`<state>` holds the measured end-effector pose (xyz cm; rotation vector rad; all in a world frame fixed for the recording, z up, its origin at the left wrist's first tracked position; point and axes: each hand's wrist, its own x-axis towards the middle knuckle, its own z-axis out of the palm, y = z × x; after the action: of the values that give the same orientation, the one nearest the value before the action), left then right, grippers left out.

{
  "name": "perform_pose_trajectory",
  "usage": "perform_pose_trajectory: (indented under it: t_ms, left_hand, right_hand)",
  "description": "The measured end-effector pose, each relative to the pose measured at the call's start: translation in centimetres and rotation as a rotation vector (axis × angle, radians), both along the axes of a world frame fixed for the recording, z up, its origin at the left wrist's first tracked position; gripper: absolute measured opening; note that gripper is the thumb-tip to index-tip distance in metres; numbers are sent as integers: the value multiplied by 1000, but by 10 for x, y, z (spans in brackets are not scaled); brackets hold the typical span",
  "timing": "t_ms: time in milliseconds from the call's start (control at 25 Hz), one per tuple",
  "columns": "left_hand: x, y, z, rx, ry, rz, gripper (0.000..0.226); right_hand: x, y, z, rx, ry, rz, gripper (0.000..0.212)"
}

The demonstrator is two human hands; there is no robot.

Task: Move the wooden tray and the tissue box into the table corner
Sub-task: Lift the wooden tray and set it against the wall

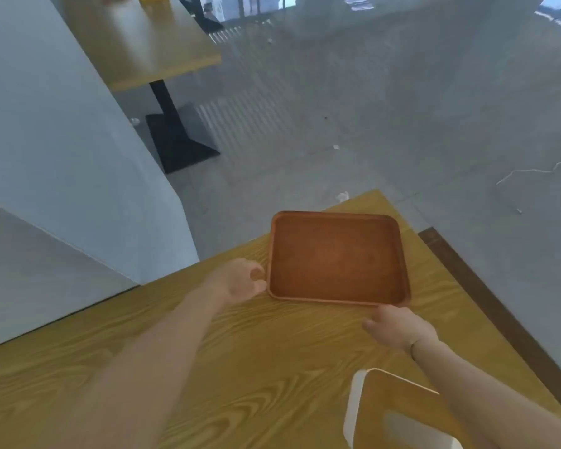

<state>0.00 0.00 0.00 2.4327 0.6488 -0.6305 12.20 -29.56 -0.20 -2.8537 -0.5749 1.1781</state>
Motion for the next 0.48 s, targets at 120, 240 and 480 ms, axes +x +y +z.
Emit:
perform_pose_trajectory:
  t_ms: [120, 240, 480]
  left_hand:
    - [18, 4, -14, 32, -13, 123, 65]
    - [38, -2, -30, 32, -34, 263, 67]
    - [70, -12, -49, -13, -170, 420, 66]
  right_hand:
    - [17, -4, -20, 103, 77, -398, 43]
    - [24, 0, -31, 314, 252, -1030, 42]
    - [31, 6, -48, 517, 341, -1459, 15]
